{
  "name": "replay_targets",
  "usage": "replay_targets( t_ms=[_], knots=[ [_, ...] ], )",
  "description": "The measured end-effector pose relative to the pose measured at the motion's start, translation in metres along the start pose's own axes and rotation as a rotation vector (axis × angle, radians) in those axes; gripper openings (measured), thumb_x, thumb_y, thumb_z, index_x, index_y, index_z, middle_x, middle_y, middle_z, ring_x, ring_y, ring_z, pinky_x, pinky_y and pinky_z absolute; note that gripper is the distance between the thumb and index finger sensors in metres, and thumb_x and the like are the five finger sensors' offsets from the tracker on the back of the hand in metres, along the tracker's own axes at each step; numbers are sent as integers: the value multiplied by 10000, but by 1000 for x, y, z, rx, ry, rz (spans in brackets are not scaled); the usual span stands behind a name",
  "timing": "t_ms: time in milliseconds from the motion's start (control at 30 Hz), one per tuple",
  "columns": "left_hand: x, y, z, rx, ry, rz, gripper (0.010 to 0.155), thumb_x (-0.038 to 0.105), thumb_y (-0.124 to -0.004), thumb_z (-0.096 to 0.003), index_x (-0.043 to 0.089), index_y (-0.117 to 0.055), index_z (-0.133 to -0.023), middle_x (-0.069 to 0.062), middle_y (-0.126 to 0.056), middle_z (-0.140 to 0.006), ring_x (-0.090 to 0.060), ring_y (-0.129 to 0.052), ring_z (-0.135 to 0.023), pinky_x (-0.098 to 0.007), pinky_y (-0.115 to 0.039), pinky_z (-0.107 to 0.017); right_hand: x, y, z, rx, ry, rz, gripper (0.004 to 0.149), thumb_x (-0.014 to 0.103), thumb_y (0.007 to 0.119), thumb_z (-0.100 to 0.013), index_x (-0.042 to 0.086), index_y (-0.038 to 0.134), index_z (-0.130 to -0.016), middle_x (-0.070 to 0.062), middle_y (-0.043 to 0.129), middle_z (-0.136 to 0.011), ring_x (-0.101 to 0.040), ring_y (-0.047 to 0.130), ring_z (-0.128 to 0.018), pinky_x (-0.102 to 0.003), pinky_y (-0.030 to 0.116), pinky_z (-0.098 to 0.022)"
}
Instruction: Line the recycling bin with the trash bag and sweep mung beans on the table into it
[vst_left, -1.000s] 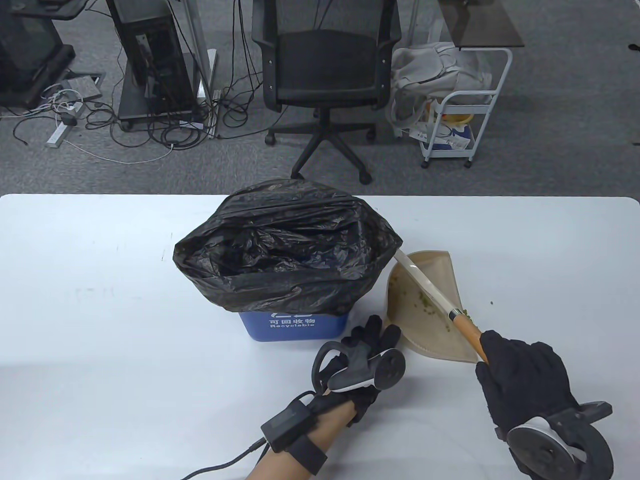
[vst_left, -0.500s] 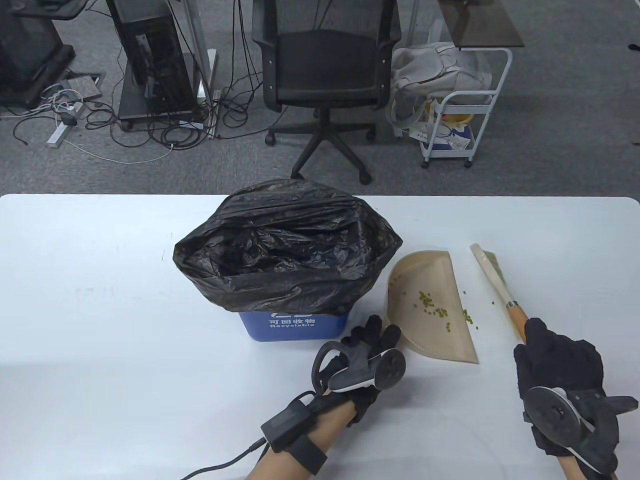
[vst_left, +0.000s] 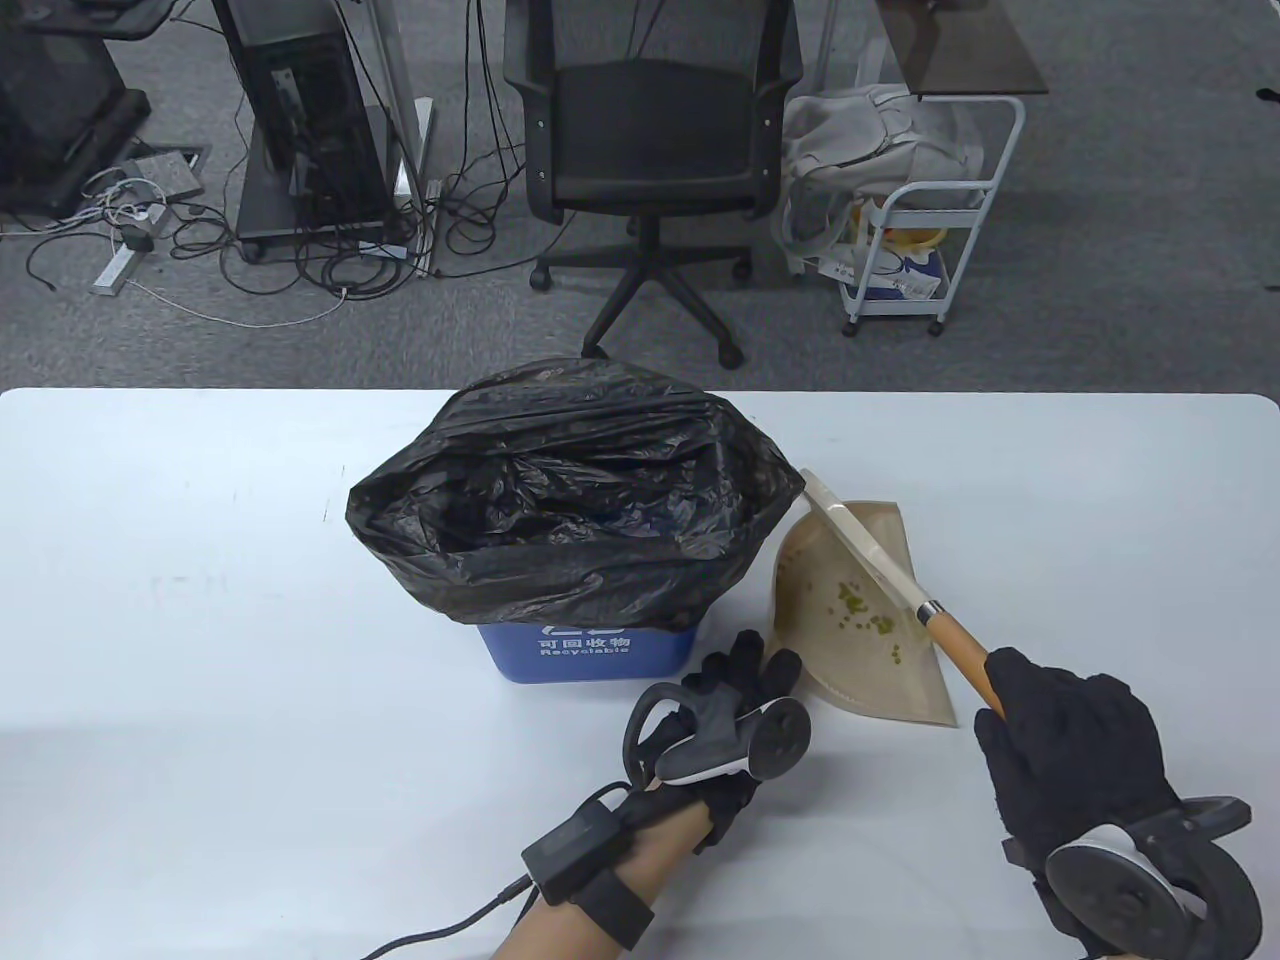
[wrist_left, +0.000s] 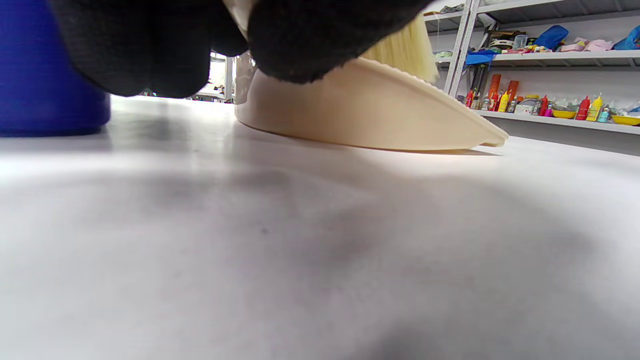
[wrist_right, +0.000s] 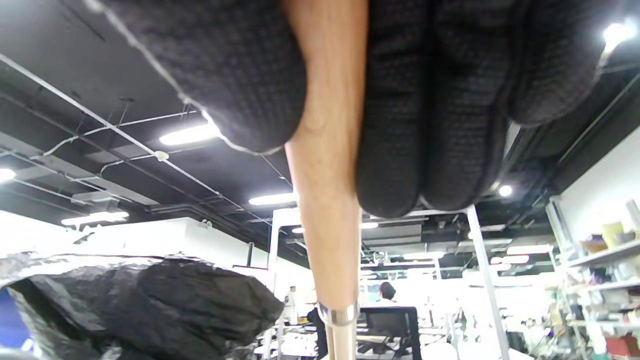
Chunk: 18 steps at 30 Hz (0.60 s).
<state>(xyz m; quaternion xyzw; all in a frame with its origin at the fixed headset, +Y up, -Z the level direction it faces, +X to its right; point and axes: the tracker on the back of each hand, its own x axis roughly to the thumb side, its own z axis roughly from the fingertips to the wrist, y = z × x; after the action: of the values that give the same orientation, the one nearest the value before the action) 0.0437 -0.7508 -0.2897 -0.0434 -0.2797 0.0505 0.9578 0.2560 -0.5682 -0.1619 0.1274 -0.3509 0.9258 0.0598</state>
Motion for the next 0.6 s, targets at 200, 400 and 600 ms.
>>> replay_targets(
  t_ms=[200, 400, 600],
  knots=[
    [0, 0, 0, -2, 0, 1, 707, 44, -800, -484, 107, -505, -1124, -374, -491, -1153, -685, -742, -922, -735, -736, -618, -13, 14, 1, 39, 65, 158, 536, 281, 877, -432, -31, 902, -867, -277, 1044, -647, -476, 1062, -577, -677, 768, -524],
    [0, 0, 0, -5, 2, -2, 707, 45, -800, -485, 110, -503, -1124, -368, -490, -1155, -685, -741, -923, -734, -737, -618, -22, 27, 6, 96, 125, 81, 533, 278, 880, -434, -38, 903, -862, -286, 1043, -641, -484, 1062, -566, -679, 773, -513],
    [0, 0, 0, -4, 3, -1, 707, 44, -801, -484, 110, -506, -1123, -371, -490, -1154, -684, -742, -923, -734, -738, -617, -6, 13, 4, 45, 65, -36, 534, 283, 877, -432, -35, 904, -860, -278, 1048, -636, -476, 1069, -561, -673, 782, -508]
  ],
)
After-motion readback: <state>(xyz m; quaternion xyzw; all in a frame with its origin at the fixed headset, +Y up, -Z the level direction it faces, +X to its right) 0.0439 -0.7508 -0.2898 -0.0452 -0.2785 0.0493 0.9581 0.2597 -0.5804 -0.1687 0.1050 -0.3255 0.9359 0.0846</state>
